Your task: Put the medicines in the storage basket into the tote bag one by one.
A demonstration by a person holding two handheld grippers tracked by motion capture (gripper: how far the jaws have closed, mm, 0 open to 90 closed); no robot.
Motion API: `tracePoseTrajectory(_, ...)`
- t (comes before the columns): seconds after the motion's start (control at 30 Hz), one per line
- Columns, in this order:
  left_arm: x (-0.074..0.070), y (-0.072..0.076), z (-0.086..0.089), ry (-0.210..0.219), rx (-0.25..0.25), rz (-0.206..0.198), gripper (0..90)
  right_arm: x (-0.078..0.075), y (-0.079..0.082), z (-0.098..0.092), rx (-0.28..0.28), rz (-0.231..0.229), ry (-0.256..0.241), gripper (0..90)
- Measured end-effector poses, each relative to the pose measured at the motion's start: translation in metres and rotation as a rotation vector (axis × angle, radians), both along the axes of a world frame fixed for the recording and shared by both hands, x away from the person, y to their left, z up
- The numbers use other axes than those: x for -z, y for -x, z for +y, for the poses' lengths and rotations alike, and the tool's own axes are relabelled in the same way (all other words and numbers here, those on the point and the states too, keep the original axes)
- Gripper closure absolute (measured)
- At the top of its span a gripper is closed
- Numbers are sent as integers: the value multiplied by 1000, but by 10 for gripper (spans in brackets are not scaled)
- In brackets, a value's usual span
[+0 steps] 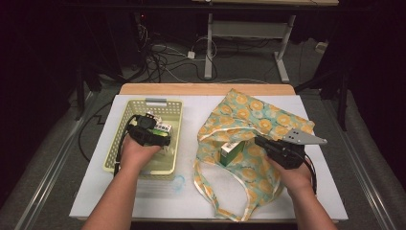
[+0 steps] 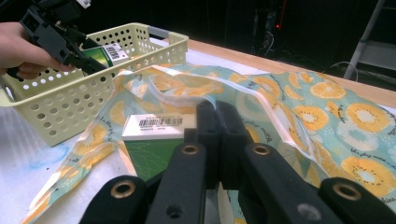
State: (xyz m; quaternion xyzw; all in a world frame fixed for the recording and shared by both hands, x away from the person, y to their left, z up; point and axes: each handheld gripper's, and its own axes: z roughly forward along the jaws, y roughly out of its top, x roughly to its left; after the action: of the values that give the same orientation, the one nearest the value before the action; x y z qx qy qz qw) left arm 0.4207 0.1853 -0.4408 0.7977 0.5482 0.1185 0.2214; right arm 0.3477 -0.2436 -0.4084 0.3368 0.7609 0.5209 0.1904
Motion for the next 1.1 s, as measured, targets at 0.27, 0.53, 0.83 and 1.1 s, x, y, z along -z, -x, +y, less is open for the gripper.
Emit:
tracePoseTrajectory(0.27,-3,1,1,-4,-10,17,32,1,0,0,1,7,-3,900)
tracePoseTrajectory(0.53,-10,5,6,29,-15,-4,42,2,-1,0,-2,12,-10,900)
tracePoseTrajectory(0.83,-23,20,13,86,-5,-73,42,2,-1,0,-2,16,-13,900)
tracePoseTrajectory(1.1,-28,36,20,115,8,-140,43,2,0,1,-5,14,-8,900)
